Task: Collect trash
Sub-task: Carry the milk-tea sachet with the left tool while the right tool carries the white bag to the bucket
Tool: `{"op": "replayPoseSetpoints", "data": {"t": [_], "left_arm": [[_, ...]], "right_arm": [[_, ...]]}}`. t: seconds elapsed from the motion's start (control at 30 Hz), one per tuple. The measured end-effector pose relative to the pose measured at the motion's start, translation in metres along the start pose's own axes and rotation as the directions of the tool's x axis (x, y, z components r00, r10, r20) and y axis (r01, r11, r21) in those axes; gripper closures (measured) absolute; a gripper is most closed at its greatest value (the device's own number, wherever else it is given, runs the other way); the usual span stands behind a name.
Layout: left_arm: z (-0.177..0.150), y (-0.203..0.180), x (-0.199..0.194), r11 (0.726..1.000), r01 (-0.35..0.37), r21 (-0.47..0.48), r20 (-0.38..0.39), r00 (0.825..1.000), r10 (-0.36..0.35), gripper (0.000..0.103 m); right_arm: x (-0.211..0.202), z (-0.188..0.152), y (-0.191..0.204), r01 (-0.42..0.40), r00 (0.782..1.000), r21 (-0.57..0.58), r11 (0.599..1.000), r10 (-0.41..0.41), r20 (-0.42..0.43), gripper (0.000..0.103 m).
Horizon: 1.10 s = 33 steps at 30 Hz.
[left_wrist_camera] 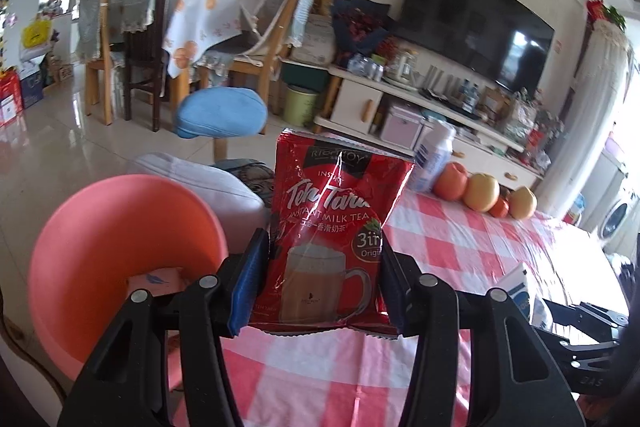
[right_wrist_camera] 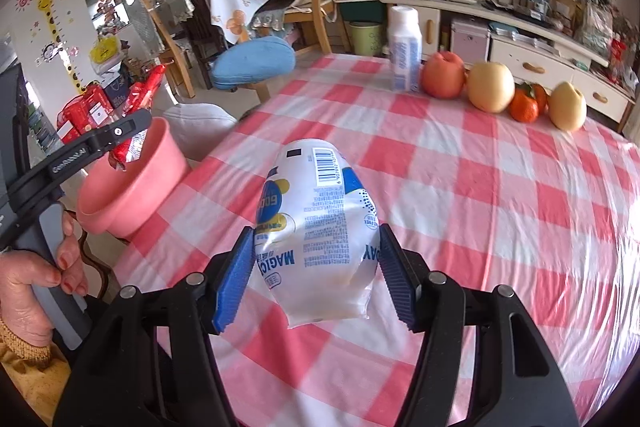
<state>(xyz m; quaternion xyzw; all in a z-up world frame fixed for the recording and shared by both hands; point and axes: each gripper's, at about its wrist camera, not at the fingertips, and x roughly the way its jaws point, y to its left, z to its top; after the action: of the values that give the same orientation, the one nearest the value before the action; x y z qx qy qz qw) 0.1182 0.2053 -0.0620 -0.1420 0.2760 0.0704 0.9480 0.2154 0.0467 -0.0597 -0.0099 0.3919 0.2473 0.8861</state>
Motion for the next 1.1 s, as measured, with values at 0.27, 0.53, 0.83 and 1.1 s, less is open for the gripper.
{"op": "replayPoseSetpoints", "data": {"t": [0.27,0.53,0.83,1.1], "left_arm": [[0.01,0.033,-0.009,0.997,-0.063,-0.051,0.034,0.997,0.065,0.05],[0.018,0.077,-0.018,0.983,-0.129,-0.132,0.056,0.989,0.138,0.05],[0.018,0.128,-0.022,0.952,-0.165,-0.259,0.043,0.982,0.182,0.05],[0.015,0.158,-0.015,0.922,-0.195,-0.335,0.005,0.978,0.208,0.05]], "right_arm": [[0.002,0.028,0.046,-0.023,1.0,-0.079,0.997,0.025,0.016,0.041],[0.015,0.054,0.098,-0.073,0.997,-0.165,0.984,0.077,0.021,0.041],[0.041,0.081,0.159,-0.136,0.99,-0.24,0.961,0.141,0.005,0.041],[0.066,0.098,0.203,-0.193,0.981,-0.287,0.938,0.195,-0.022,0.041]]}}
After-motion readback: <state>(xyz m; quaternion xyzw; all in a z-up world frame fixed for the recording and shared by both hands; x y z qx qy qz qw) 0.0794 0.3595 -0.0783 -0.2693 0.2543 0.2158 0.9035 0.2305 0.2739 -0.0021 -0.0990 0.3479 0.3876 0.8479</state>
